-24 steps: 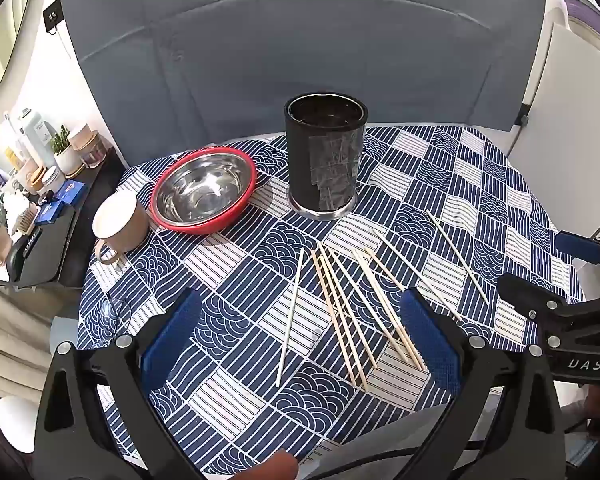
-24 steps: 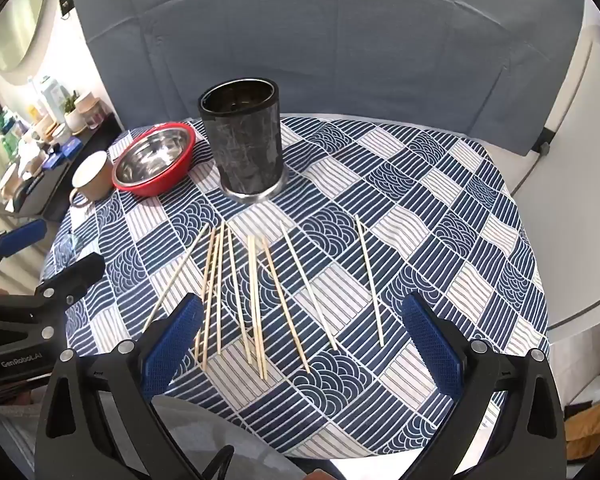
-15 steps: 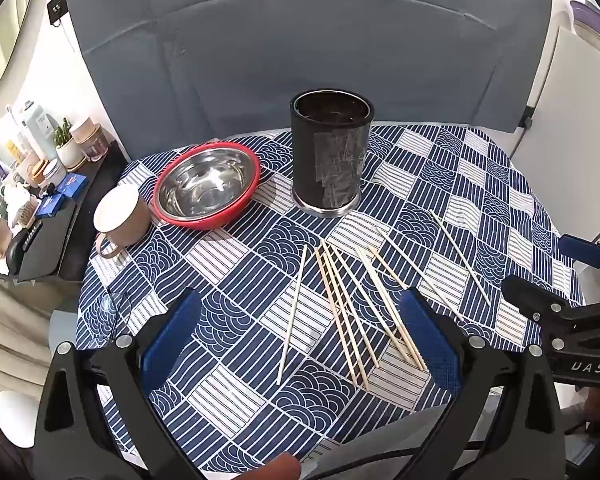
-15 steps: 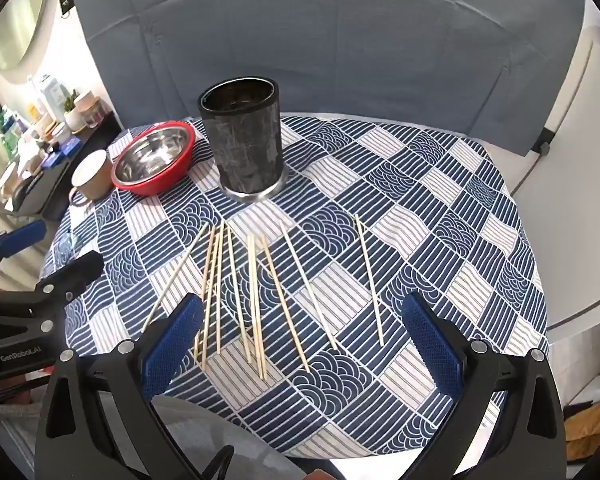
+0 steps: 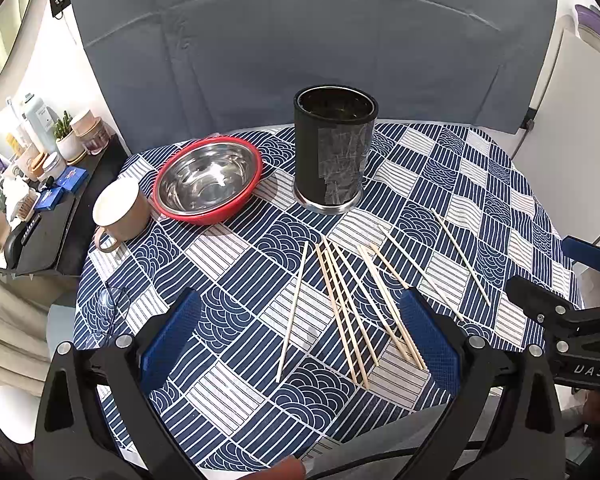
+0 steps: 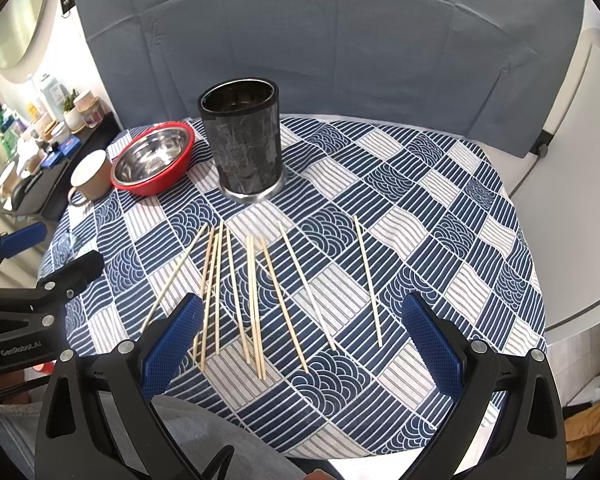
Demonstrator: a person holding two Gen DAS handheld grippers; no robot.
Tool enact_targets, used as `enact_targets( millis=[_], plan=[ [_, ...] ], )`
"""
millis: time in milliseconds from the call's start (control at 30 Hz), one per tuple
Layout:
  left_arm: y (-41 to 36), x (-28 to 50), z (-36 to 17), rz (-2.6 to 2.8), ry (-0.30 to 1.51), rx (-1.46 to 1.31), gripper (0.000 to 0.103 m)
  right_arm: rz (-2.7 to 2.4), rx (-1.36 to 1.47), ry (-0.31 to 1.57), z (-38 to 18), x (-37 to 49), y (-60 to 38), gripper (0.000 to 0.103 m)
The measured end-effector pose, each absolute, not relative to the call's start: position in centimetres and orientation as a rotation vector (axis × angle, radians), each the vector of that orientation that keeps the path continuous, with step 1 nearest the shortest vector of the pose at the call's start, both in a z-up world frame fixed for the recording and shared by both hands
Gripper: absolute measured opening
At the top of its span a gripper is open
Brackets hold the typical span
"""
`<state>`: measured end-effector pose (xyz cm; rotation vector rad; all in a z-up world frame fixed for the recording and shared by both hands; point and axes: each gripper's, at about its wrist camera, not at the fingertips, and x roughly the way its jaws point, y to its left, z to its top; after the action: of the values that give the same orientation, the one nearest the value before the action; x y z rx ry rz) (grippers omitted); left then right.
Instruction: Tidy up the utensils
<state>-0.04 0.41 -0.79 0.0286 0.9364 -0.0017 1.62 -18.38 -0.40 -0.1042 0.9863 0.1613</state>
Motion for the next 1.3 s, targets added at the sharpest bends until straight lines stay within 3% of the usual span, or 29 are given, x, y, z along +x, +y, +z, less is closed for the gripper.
enact_targets(
  millis=[1300],
  plan=[
    [0.47, 0.2, -1.11, -0.013, 0.963, 0.034, 0.097, 0.151, -0.115, 0.98, -0.39, 1.33, -18.17, 0.095]
  ],
)
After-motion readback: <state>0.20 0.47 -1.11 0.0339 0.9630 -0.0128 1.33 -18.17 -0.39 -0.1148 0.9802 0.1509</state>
